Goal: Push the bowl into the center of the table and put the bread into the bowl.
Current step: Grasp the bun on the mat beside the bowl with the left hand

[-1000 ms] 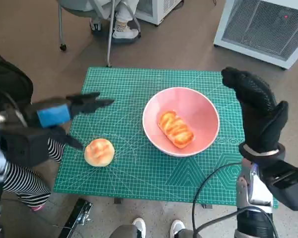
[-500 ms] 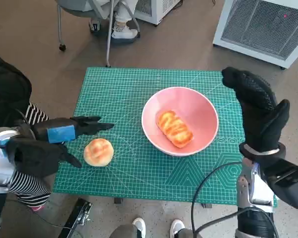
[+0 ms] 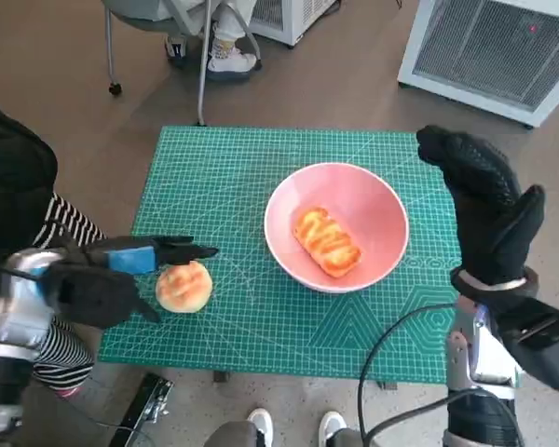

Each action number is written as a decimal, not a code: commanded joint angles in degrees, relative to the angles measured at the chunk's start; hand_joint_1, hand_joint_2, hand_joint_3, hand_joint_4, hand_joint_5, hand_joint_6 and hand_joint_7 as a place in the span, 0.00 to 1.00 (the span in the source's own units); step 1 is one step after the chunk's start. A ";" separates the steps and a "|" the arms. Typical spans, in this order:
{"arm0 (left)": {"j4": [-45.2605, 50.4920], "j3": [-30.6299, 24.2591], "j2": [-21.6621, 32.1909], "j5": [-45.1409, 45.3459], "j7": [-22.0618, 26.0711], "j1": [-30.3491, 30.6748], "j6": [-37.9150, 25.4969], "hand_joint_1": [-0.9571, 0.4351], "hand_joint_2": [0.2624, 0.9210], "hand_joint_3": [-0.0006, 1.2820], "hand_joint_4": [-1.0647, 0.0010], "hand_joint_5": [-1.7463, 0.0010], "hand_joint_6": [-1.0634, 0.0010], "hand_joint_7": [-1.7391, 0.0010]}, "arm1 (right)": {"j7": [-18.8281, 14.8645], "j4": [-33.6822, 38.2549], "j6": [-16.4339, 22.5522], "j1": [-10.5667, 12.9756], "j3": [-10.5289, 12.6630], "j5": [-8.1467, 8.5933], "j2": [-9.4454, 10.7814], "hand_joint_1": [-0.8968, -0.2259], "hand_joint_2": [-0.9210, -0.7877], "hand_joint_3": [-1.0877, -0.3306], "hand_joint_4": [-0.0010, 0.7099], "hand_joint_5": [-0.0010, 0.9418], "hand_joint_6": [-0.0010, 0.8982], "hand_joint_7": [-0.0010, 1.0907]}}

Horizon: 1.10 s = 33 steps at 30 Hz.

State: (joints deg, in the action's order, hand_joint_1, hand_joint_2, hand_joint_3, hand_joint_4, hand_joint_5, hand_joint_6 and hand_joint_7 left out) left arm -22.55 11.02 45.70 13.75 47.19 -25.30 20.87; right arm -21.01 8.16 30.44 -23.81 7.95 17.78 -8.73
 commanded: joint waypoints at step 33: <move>-2.22 2.36 -2.77 6.49 -11.50 -2.24 2.26 0.68 0.99 0.09 0.33 0.38 0.51 0.29 | -0.09 -1.19 -1.52 1.86 1.01 -0.30 -0.92 0.30 0.00 0.44 0.27 0.00 0.10 0.41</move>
State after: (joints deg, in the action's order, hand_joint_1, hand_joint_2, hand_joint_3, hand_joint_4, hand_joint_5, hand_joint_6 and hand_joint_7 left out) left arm -26.43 14.45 42.42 22.06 34.55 -28.18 22.55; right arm -21.11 6.72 29.72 -23.21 8.70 17.79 -9.05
